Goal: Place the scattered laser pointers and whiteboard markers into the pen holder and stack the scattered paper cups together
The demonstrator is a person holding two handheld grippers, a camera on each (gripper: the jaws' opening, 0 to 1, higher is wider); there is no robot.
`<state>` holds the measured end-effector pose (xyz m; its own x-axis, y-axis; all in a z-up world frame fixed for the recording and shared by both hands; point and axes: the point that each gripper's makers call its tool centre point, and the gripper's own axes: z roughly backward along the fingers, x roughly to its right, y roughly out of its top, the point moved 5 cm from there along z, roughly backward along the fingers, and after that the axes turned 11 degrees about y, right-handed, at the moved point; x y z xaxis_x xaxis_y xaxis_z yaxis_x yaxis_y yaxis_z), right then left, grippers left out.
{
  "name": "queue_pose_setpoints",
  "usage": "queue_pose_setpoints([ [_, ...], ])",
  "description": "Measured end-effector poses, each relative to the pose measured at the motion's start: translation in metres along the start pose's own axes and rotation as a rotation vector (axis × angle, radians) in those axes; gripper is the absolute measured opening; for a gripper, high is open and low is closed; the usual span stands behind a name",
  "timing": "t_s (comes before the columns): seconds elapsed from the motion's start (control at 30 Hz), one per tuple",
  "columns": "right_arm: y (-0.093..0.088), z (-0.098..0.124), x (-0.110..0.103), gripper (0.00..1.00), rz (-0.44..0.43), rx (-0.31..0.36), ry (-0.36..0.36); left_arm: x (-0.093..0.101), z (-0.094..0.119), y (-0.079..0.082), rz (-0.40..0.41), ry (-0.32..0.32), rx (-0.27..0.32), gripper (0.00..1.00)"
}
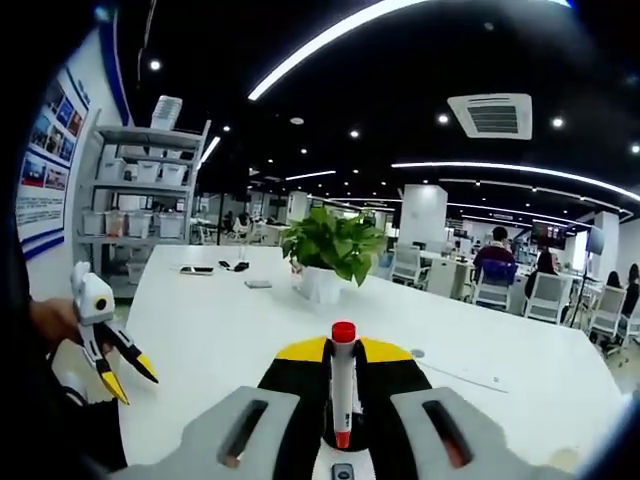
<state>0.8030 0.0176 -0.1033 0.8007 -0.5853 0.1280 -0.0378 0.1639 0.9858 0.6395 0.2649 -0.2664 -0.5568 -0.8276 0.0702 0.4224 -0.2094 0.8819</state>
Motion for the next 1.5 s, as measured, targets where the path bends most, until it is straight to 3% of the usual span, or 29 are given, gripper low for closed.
queue_pose_setpoints([
  [0.87, 0.019, -0.014, 0.003, 0.13, 0.059, 0.005, 0.005, 0.0, 0.0, 0.002, -0.002, -0.006, 0.009, 0.47],
  [1.5, 0.022, -0.023, 0.01, 0.13, 0.066, 0.007, 0.003, -0.002, 0.001, 0.003, 0.0, -0.006, 0.018, 0.47],
])
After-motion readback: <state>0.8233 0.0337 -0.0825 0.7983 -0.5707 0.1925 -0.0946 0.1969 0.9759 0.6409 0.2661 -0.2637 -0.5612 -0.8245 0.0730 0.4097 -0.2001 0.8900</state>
